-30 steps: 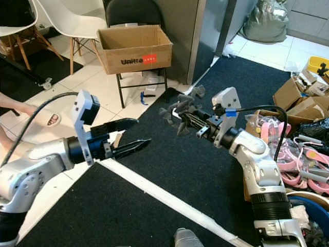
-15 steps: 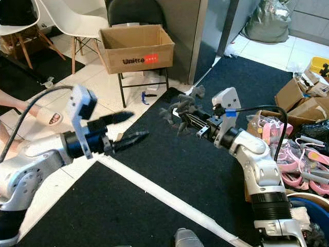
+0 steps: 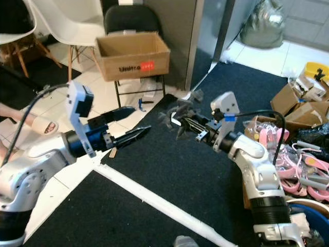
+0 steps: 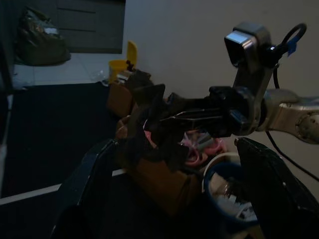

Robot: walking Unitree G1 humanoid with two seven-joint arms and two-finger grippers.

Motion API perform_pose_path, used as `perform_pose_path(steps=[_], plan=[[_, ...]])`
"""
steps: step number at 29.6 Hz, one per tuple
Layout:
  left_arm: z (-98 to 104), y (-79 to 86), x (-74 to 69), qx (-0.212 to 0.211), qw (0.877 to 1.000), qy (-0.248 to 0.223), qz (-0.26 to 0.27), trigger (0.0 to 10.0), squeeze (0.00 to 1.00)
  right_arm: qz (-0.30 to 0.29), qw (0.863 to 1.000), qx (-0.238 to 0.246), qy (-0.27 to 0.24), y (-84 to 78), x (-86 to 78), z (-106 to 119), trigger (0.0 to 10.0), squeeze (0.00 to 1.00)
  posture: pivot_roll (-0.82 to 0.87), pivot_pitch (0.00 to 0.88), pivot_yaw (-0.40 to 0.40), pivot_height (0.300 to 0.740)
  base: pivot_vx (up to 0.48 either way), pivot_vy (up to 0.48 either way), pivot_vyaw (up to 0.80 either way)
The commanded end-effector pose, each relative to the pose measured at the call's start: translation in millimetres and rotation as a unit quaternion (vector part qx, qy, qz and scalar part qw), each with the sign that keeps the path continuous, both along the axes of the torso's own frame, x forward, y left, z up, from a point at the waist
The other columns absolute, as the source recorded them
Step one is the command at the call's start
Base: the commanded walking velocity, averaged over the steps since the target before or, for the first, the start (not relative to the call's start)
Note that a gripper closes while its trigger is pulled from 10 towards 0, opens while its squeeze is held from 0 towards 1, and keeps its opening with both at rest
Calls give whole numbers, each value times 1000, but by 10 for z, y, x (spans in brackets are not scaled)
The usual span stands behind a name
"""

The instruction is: Picking trash to rubbish bin

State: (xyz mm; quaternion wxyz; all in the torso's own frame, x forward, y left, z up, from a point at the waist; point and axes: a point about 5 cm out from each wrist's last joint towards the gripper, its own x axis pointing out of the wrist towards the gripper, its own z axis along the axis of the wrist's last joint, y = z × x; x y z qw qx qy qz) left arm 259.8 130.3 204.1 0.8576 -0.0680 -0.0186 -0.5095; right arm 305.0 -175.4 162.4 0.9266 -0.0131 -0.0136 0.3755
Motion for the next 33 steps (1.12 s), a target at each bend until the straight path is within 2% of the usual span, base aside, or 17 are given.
perform_pose_path(steps=[1,33], plan=[[-45,10,0,3,1000,6,3,10000,0,2,1000,1,-3,5,9,14,10000,0,-47,0,-14,740,356,0,0],[-111,-81,-7,-10,1000,11,-13,10000,0,1,1000,5,-3,-11,16,37,10000,0,-46,0,-17,740,382,0,0]])
